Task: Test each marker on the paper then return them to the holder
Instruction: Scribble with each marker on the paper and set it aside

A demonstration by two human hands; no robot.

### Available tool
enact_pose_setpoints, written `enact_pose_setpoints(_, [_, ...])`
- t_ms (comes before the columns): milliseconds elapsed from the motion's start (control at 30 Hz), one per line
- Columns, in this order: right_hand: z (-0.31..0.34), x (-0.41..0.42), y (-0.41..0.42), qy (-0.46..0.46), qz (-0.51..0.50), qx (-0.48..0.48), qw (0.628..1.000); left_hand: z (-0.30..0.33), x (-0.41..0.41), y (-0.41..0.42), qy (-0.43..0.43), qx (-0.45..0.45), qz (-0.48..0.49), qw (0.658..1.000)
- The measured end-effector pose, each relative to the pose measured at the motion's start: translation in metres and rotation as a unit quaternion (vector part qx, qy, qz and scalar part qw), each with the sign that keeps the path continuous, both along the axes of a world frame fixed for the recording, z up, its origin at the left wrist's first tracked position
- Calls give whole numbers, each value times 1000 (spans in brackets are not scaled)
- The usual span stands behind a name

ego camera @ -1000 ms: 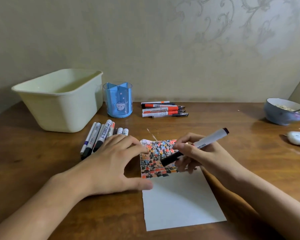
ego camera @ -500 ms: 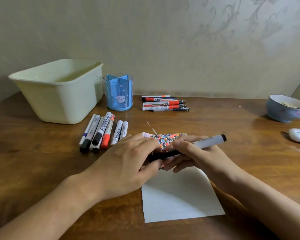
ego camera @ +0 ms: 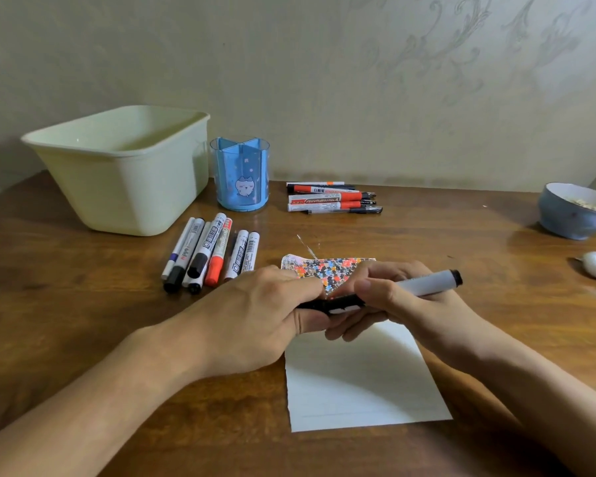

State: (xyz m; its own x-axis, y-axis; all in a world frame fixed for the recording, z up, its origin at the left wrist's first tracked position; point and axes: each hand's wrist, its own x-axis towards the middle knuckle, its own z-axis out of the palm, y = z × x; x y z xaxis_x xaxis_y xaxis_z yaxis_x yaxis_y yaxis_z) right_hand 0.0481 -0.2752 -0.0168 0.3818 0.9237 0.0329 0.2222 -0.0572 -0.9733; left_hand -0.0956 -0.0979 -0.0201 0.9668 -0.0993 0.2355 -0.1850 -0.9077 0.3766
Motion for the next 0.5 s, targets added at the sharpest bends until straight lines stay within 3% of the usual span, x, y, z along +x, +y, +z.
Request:
enact_pose_setpoints(67, [3, 14, -6, 19, -25, 18, 999, 4, -3, 11, 24, -18, 16, 999])
enact_pose_setpoints(200, [15, 31, -20, 31, -120, 77, 989, 19, -9, 27, -67, -105, 50, 991])
enact_pose_setpoints(333, [3, 26, -16, 7, -110, 2, 994, 14, -8, 23, -75, -49, 87, 992])
enact_pose_setpoints(500, [5, 26, -17, 3, -122, 34, 992, 7, -5, 23, -30, 1, 121, 992])
